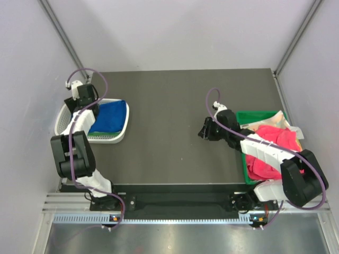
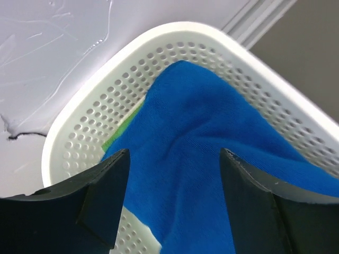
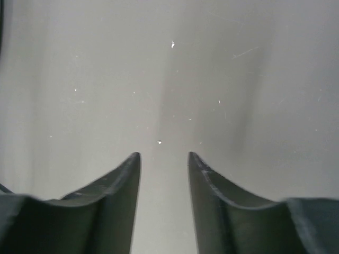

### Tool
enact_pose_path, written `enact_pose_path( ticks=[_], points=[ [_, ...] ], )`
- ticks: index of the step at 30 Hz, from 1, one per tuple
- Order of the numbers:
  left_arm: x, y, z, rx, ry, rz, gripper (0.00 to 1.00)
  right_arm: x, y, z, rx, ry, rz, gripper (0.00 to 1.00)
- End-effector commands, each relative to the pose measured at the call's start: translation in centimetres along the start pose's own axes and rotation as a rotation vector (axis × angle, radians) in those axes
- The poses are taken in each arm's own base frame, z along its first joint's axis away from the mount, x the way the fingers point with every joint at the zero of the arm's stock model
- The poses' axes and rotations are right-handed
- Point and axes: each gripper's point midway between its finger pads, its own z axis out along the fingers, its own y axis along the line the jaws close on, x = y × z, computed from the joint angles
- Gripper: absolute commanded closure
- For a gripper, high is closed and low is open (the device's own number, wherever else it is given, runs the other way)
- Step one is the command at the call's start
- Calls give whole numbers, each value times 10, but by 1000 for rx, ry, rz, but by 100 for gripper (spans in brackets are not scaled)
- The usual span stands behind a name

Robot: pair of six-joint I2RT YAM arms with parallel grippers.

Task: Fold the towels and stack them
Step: Neatly place the folded towel into the bin

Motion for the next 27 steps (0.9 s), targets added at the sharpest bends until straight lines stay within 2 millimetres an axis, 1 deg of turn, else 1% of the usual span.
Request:
enact_pose_path(
  ticks=[1, 2, 3, 4, 5, 6, 7, 8, 10, 11, 12, 13, 14, 15, 16, 17, 19, 20, 21, 22, 23, 25, 27],
  points=[
    [-30, -20, -46, 93, -99, -123, 27, -20, 11, -7, -35, -97, -45, 56],
    [-22, -37, -59, 138, -98, -105, 27, -26, 13, -11, -37, -125, -47, 53],
    [-28, -42, -74, 166, -122, -119, 27, -27, 12, -13, -33, -133, -52, 48],
    [-28, -47, -83, 179, -129, -124, 27, -30, 9, -15, -16, -149, -55, 46],
    [-24, -66, -103, 237, -137, -105, 27, -33, 9, -17, -12, -164, -56, 43],
    [-22, -70, -117, 268, -147, -104, 27, -38, 11, -23, -15, -187, -63, 37],
    [-19, -78, -129, 303, -150, -102, 27, -42, 11, -26, -14, -207, -64, 34],
    [-10, -96, -151, 374, -150, -71, 27, -43, 9, -29, -6, -224, -63, 31],
    [3, -107, -178, 444, -163, -39, 27, -53, 14, -39, -17, -268, -63, 18],
    [14, -118, -200, 501, -158, -10, 27, -57, 17, -45, -29, -290, -65, 15],
    [16, -121, -215, 548, -168, -11, 27, -60, 19, -49, -35, -302, -69, 8],
    [33, -130, -233, 609, -163, 34, 27, -64, 17, -52, -23, -326, -66, 3],
    [42, -132, -243, 634, -162, 53, 26, -68, 19, -57, -27, -345, -66, 0],
    [44, -133, -257, 675, -172, 59, 20, -71, 20, -60, -30, -356, -63, 0],
    [55, -134, -264, 702, -174, 98, 15, -72, 20, -63, -24, -357, -62, 0],
    [68, -137, -281, 747, -170, 147, 9, -77, 18, -67, -5, -377, -55, 0],
    [81, -142, -295, 802, -158, 193, 9, -81, 15, -72, 17, -400, -46, 0],
    [92, -145, -306, 839, -147, 224, 9, -83, 9, -75, 47, -422, -37, 0],
    [99, -144, -310, 855, -133, 238, 9, -86, 8, -81, 51, -448, -29, 0],
    [107, -149, -320, 914, -106, 242, 9, -83, 3, -82, 66, -453, -21, 0],
    [115, -150, -326, 949, -90, 254, 7, -88, 1, -87, 79, -486, -17, 0],
    [122, -152, -339, 1016, -67, 257, 6, -91, -7, -92, 117, -519, -3, 0],
    [119, -150, -346, 1053, -67, 261, 6, -96, -10, -99, 139, -544, 7, 0]
  ],
)
